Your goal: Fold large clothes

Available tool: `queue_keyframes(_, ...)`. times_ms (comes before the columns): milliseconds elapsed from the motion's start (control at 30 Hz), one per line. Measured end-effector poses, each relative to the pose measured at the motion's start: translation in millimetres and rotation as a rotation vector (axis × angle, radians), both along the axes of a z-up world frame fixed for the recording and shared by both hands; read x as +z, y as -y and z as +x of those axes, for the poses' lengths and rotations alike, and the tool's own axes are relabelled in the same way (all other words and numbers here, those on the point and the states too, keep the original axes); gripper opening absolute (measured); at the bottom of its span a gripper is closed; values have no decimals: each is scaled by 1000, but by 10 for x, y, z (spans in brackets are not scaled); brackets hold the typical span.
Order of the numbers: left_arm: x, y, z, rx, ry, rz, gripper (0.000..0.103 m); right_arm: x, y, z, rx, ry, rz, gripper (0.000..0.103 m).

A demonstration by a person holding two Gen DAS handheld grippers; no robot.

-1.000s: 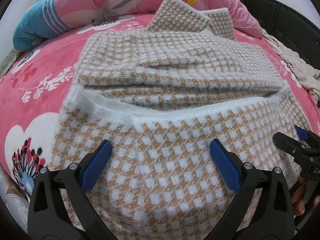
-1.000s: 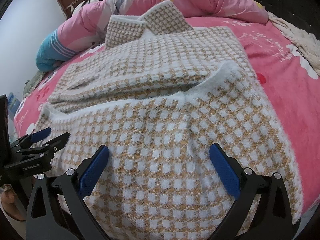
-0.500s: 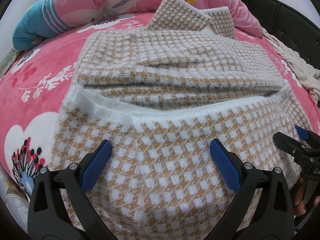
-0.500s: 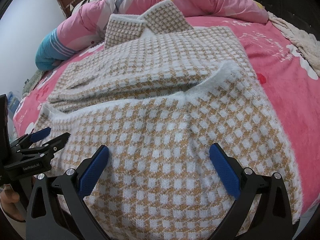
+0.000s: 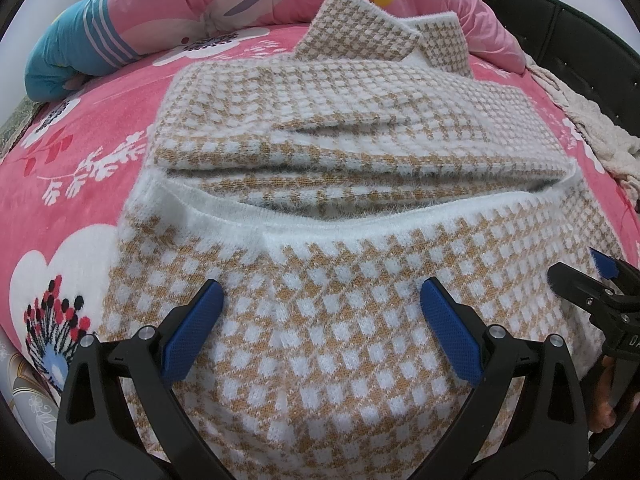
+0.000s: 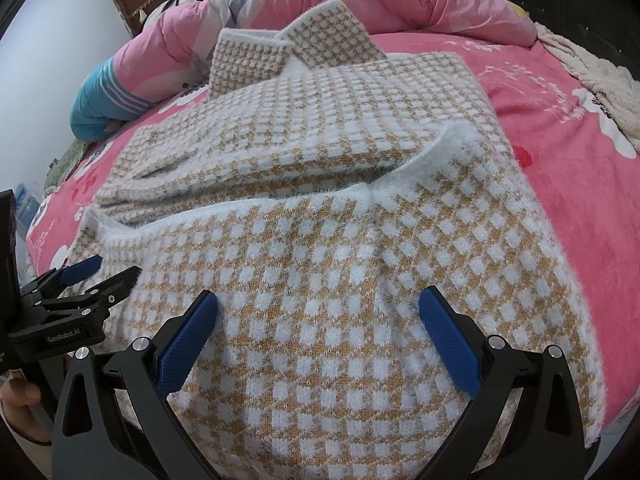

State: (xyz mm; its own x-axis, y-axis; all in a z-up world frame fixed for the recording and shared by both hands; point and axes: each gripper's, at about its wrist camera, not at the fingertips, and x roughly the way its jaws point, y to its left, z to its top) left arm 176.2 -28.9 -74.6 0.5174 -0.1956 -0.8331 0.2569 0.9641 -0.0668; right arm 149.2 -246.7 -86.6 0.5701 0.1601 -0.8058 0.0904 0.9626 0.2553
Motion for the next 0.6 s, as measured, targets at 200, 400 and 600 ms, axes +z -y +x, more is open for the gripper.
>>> queue_keyframes(200, 0, 2, 5, -2, 3, 6, 96, 1, -3, -6, -4, 2, -1, 97)
queue_keyframes(400, -5, 12, -7, 1, 1, 6, 96, -2, 1, -1, 5, -2, -1, 97)
queue_keyframes(600, -2, 16, -1, 14, 4, 27, 96, -7, -12, 17, 16, -14, 4, 98)
